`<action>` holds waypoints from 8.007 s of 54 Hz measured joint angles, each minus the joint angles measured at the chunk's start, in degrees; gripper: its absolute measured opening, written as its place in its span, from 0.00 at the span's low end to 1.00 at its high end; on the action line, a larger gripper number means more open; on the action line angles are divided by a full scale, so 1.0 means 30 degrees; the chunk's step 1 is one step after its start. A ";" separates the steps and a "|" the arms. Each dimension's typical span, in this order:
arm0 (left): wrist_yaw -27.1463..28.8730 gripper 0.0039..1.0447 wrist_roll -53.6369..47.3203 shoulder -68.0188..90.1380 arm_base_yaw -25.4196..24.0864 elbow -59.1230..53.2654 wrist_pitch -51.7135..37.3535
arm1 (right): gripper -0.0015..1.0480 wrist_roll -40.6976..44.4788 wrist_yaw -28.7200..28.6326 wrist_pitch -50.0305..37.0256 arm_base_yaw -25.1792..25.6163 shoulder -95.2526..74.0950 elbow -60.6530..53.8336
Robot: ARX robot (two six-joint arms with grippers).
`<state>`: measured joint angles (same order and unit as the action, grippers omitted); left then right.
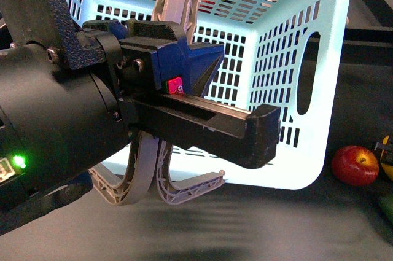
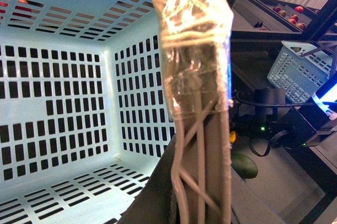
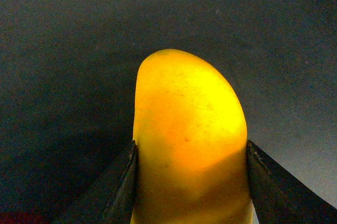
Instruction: Pick mango with right arm and hold basket with left
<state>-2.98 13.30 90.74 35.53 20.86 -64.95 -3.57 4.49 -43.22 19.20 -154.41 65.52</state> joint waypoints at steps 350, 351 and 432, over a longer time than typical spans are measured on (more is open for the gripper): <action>1.2764 0.08 2.3015 1.1293 -0.8109 1.2160 0.5639 | 0.92 0.1180 -0.1530 1.4375 -0.6441 5.1393 -2.1740; 1.2735 0.08 2.3030 1.1293 -0.8094 1.2160 0.5639 | 0.92 0.1180 -0.1530 1.4375 -0.6441 5.1393 -2.1740; 1.1752 0.95 1.5169 -1.0069 -1.1358 -0.5559 0.6557 | 0.92 0.1180 -0.1530 1.4375 -0.6441 5.1393 -2.1740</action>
<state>32.27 58.81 60.53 1.45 4.19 -45.28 -0.03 -0.10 -0.10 -0.12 -0.23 0.30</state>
